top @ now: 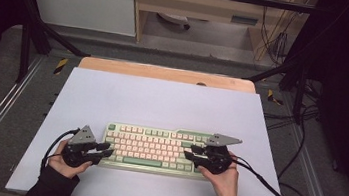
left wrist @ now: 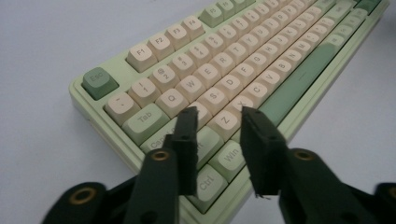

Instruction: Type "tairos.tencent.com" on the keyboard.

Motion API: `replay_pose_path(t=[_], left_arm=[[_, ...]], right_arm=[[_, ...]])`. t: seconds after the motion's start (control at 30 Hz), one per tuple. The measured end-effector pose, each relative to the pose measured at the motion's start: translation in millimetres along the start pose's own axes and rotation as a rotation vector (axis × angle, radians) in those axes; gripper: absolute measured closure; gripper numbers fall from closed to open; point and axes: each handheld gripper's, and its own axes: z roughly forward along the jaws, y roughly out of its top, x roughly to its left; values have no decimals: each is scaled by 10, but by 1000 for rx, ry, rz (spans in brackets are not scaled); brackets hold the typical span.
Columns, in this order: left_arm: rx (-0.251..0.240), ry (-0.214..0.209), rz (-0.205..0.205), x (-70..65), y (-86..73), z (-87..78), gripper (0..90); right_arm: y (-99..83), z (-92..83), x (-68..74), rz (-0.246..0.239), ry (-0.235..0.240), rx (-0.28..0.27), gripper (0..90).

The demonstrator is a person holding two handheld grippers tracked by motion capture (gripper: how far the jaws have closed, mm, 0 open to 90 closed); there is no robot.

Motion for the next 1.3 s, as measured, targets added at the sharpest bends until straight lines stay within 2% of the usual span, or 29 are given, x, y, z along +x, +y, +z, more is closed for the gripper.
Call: replay_pose_path(t=[0.07,0.13,0.2,0.33,0.47,0.6,0.77,0.93,1.3], left_arm=[[5,2,7,19,-9,-16,579],[16,-2,6,45,-22,-31,503],[16,12,7,67,-41,-54,438],[18,14,-7,119,-85,-91,291],[15,17,-18,166,-143,-127,191],[37,27,-23,199,-211,-132,102],[19,35,-46,249,-306,-160,80],[9,33,-66,283,-397,-186,80],[14,34,-57,278,-427,-179,80]], right_arm=[[-51,-58,-63,0,-24,-12,458],[-99,-120,-120,12,-40,-22,383],[-143,-174,-177,23,-51,-26,295],[-231,-252,-268,14,-69,-28,160],[-338,-304,-357,33,-62,-12,85],[-458,-364,-431,52,-71,-12,63],[-579,-426,-492,79,-69,-3,40],[-676,-459,-519,79,-77,8,15],[-718,-483,-512,53,-88,25,4]])
